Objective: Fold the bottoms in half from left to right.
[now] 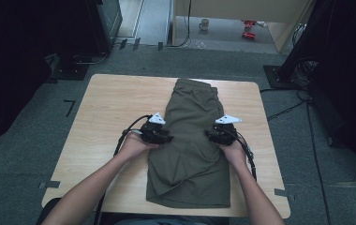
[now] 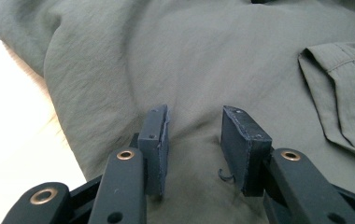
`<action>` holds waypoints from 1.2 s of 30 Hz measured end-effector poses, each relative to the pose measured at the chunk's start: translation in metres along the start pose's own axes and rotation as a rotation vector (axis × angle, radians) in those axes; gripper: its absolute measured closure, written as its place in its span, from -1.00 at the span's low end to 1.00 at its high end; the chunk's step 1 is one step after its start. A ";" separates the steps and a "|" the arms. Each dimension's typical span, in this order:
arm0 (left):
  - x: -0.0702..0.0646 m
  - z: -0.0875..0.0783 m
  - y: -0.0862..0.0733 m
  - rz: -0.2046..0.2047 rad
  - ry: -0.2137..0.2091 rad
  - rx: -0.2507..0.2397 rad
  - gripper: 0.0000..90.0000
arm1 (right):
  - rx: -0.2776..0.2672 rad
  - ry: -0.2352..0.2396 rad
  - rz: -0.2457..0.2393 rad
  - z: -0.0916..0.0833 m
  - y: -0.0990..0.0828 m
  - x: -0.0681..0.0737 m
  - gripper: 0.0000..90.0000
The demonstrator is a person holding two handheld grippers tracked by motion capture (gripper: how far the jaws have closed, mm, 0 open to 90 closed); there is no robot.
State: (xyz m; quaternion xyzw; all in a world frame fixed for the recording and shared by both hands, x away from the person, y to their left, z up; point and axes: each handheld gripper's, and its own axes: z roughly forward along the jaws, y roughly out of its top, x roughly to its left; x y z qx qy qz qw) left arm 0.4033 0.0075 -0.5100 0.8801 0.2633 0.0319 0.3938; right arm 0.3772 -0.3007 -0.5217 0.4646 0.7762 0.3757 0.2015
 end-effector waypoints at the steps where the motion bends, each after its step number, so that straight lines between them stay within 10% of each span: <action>1: 0.000 0.000 0.000 0.000 0.000 0.000 0.38 | 0.004 -0.002 0.000 0.000 0.000 0.002 0.12; 22: 0.006 -0.044 -0.042 -0.055 0.006 -0.018 0.21 | 0.005 0.074 -0.070 0.015 0.010 0.053 -0.06; 36: -0.016 -0.063 -0.063 -0.071 0.019 -0.011 0.03 | 0.015 0.132 -0.120 0.007 0.002 0.079 -0.19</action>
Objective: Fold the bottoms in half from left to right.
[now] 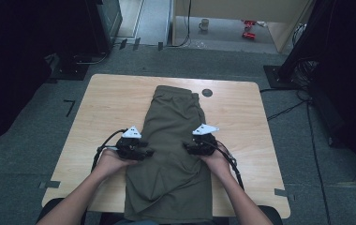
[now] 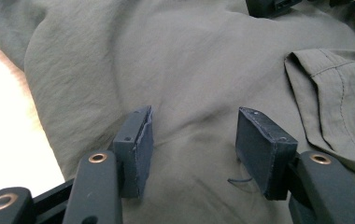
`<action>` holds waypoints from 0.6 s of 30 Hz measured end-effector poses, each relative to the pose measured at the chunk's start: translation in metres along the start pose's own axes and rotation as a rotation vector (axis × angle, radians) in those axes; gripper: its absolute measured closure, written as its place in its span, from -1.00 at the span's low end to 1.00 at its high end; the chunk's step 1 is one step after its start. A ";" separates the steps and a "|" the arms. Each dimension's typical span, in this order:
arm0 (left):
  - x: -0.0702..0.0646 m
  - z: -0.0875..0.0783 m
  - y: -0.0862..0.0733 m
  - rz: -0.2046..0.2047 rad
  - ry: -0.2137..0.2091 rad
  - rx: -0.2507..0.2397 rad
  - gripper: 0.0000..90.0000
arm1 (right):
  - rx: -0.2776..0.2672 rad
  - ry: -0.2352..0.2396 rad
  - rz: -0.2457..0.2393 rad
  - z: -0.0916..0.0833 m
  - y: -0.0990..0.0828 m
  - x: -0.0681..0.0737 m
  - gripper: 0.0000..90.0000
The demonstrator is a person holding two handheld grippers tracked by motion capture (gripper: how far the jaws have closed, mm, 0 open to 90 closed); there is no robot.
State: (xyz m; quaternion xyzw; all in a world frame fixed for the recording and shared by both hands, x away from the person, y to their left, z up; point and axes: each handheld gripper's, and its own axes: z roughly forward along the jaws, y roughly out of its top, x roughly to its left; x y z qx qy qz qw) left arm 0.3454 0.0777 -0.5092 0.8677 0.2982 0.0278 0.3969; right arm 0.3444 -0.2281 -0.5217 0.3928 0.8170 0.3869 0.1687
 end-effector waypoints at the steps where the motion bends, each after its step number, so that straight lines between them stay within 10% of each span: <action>1: -0.001 -0.001 -0.001 0.003 0.000 0.007 0.03 | 0.000 0.000 0.000 0.000 0.000 0.000 -0.19; 18: -0.017 -0.016 -0.017 0.002 0.001 0.023 -0.05 | 0.002 0.014 -0.013 -0.007 -0.007 0.024 -0.24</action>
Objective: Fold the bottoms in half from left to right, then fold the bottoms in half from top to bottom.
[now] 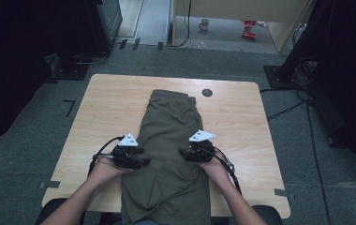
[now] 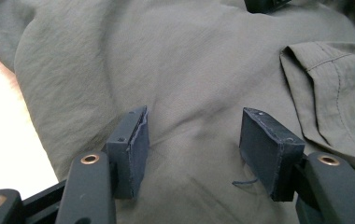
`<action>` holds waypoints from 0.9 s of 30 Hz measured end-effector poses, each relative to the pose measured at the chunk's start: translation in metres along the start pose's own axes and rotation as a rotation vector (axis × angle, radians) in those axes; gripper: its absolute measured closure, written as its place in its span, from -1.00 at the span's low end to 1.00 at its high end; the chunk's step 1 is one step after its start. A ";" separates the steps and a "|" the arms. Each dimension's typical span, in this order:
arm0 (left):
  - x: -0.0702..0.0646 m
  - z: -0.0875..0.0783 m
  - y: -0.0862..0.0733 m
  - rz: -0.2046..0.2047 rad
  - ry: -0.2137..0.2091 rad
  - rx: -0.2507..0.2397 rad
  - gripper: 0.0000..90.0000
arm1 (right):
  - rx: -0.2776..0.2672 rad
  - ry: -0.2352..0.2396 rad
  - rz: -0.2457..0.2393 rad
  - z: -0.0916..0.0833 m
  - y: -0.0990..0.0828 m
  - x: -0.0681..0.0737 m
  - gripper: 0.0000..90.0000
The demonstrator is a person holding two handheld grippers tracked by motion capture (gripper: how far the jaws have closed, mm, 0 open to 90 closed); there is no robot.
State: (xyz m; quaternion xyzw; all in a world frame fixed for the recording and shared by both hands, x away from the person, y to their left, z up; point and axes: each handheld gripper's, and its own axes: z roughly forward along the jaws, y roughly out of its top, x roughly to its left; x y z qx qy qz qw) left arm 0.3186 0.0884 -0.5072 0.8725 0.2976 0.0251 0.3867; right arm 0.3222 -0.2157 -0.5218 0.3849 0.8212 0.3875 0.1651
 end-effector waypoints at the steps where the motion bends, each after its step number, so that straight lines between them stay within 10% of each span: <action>1: -0.001 -0.001 -0.001 -0.001 -0.002 -0.001 -0.05 | 0.001 0.002 -0.001 0.000 0.000 0.002 -0.24; 17: -0.006 -0.012 -0.012 -0.014 -0.002 -0.019 -0.08 | 0.042 0.049 -0.021 -0.006 0.000 0.014 -0.32; 27: 0.000 -0.009 0.007 -0.007 0.018 -0.020 -0.04 | -0.009 -0.003 0.021 -0.012 0.012 0.005 -0.23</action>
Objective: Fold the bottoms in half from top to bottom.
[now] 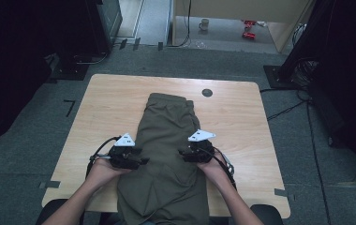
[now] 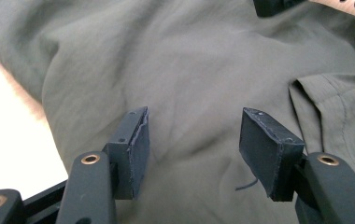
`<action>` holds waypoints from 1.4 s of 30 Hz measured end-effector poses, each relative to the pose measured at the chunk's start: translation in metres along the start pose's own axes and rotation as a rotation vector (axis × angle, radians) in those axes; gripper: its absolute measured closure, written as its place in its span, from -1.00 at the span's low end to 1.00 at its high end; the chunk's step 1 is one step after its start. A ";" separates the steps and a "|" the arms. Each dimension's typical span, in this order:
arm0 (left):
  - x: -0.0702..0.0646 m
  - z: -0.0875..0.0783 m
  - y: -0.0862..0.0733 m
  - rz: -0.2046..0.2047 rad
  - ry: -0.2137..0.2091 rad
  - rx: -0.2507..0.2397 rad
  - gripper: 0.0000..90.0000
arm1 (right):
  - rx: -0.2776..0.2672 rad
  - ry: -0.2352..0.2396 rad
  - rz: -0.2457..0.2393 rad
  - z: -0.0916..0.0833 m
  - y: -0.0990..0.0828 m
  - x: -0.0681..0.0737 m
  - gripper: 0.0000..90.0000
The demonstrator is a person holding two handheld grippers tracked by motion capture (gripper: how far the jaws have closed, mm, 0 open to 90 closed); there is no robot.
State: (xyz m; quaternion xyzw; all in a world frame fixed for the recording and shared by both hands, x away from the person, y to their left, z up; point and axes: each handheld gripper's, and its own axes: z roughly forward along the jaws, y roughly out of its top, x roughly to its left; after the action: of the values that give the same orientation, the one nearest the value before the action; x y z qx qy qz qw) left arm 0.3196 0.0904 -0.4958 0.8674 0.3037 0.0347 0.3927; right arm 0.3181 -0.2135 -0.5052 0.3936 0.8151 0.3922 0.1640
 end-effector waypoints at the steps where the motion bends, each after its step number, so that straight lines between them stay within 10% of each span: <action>1: 0.000 0.000 0.000 0.000 0.000 0.000 -0.05 | 0.000 0.000 0.000 0.000 0.000 0.000 -0.23; 22: 0.050 0.014 0.040 -0.068 0.070 -0.059 -0.04 | -0.041 -0.111 0.046 0.012 0.025 -0.043 -0.17; 42: 0.104 0.043 0.065 -0.132 0.094 -0.054 -0.01 | -0.005 -0.118 0.140 0.050 0.045 -0.085 -0.31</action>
State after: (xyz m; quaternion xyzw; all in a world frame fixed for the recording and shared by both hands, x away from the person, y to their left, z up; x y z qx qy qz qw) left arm 0.4494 0.0871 -0.4985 0.8321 0.3773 0.0578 0.4024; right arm 0.4235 -0.2365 -0.5061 0.4716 0.7734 0.3811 0.1848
